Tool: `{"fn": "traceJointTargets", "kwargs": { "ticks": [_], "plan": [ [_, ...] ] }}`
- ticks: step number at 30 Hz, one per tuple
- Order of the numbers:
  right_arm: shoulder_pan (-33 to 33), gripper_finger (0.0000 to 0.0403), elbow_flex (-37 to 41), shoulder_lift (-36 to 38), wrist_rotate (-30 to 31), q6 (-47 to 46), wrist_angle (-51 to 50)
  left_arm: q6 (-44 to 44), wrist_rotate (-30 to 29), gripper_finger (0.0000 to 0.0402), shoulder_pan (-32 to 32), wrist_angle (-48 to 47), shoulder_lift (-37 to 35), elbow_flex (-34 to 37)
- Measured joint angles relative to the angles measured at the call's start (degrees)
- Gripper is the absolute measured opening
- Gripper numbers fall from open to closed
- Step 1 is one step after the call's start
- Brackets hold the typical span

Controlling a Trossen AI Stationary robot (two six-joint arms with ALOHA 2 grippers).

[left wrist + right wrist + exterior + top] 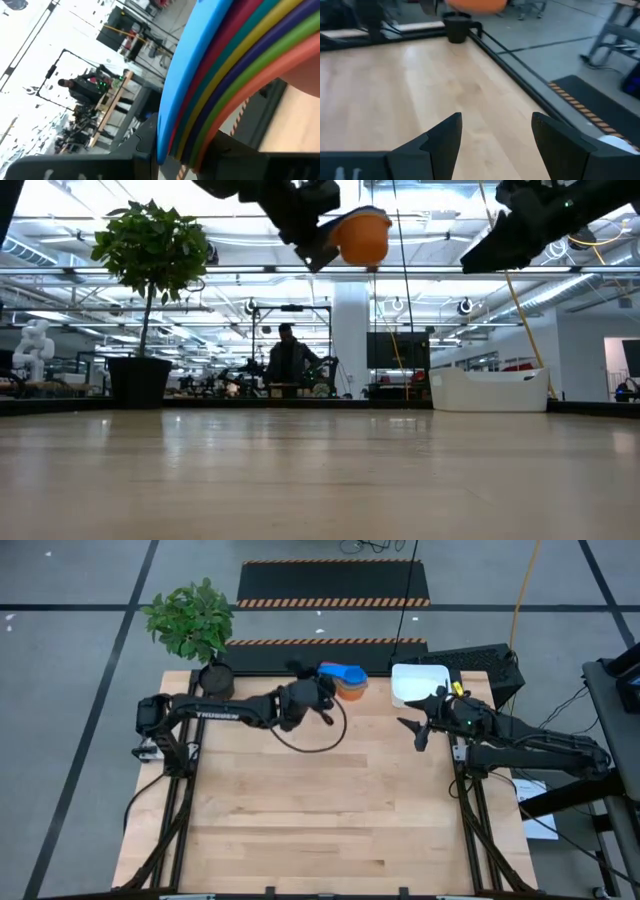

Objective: Nest measuring cups in basket
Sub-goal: Put the stacked measuring cups into the white bin

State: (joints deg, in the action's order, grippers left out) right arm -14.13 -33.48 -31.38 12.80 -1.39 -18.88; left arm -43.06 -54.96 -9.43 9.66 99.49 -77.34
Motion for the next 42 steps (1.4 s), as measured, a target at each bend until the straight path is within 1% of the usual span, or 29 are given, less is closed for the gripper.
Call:
{"fn": "traceJointTargets", "kwargs": {
  "ticks": [3, 5, 7, 11, 14, 16, 19, 24, 27, 29, 32, 35, 39, 41, 42],
  "plan": [
    [0.00, 0.0235, 0.55, -0.04, 0.90, 2.36, 1.05, 0.14, 3.36, 0.0078, -1.49, 2.93, 1.16, -1.78],
    [0.01, 0.0235, 0.57, -0.23, 0.67, 5.75, 2.27, -0.12, 4.55, 0.0078, -2.08, 4.22, 2.17, -2.25],
    [0.05, 0.0235, 0.56, -0.23, 0.67, 9.22, 3.04, -0.41, 7.47, 0.0078, -2.74, 6.08, 3.82, -2.90],
    [0.10, 0.0235, 0.58, -0.20, 0.95, 11.97, 4.16, 1.52, 9.89, 0.0078, -4.58, 6.50, 7.32, -5.31],
    [0.11, 0.0235, 0.59, -0.22, 1.24, 12.20, 4.05, 2.22, 10.72, 0.0078, -5.86, 7.22, 10.63, -9.15],
    [0.15, 0.0235, 0.60, -0.22, 3.08, 12.18, 4.05, 1.66, 11.37, 0.0078, -6.41, 7.20, 13.72, -12.97],
    [0.15, 0.0235, 0.60, -0.22, 8.91, 12.46, 3.93, -1.00, 11.58, 0.0078, -6.82, 5.42, 18.75, -19.71],
    [0.15, 0.0235, 0.62, -0.08, 23.05, 15.68, 3.98, -3.01, 11.50, 0.0078, -7.80, -0.57, 26.10, -32.04],
    [0.15, 0.0235, 0.62, 0.23, 30.96, 17.23, 4.46, -3.01, 11.44, 0.0078, -8.51, -3.94, 29.88, -37.90],
    [0.15, 0.0235, 0.64, 0.53, 33.88, 17.90, 5.46, -3.00, 11.44, 0.0078, -8.93, -5.22, 31.93, -40.67],
    [0.15, 0.0235, 0.64, 1.04, 33.01, 19.34, 7.51, -2.95, 11.35, 0.0078, -9.10, -5.60, 33.78, -42.76],
    [0.15, 0.0235, 0.64, 1.25, 28.18, 20.10, 7.95, -2.53, 11.46, 0.0078, -8.97, -7.48, 34.52, -43.02],
    [0.15, 0.0235, 0.64, 1.02, 21.95, 20.18, 8.73, 1.90, 11.48, 0.0078, -8.81, -12.51, 34.57, -42.17],
    [0.17, 0.0235, 0.64, 0.49, 19.93, 19.55, 9.35, 4.19, 11.44, 0.0078, -8.88, -15.71, 34.57, -42.12],
    [0.27, 0.0235, 0.64, 0.14, 19.92, 19.24, 9.54, 5.22, 11.46, 0.0078, -8.88, -17.07, 34.57, -42.12]
  ]
}}
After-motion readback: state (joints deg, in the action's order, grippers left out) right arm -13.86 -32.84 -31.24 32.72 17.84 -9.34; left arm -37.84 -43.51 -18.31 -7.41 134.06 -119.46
